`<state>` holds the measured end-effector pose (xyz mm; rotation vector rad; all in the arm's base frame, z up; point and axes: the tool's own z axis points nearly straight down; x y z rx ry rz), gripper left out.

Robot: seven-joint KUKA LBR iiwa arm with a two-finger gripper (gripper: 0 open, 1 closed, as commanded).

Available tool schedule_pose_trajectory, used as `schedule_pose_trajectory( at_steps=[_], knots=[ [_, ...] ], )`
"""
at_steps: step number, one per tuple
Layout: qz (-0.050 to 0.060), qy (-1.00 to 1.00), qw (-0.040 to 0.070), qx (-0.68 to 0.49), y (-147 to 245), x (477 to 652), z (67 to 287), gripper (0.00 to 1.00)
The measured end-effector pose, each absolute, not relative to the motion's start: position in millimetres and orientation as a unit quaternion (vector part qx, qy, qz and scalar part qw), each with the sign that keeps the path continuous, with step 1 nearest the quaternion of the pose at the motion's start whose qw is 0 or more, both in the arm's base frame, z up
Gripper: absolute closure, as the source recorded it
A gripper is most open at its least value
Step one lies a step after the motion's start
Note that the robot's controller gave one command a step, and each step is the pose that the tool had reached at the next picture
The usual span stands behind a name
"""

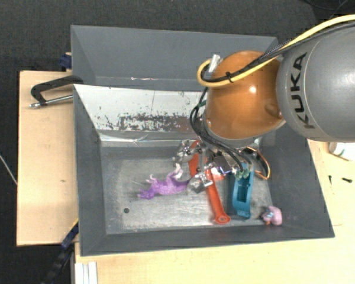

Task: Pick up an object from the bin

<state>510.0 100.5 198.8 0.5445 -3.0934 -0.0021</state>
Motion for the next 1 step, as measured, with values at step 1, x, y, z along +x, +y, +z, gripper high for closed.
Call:
schedule_pose_trajectory(
  at_steps=[1],
  knots=[
    [-0.001,-0.985,-0.005,0.174,113.9,505.4,227.2,1.0]
  ],
)
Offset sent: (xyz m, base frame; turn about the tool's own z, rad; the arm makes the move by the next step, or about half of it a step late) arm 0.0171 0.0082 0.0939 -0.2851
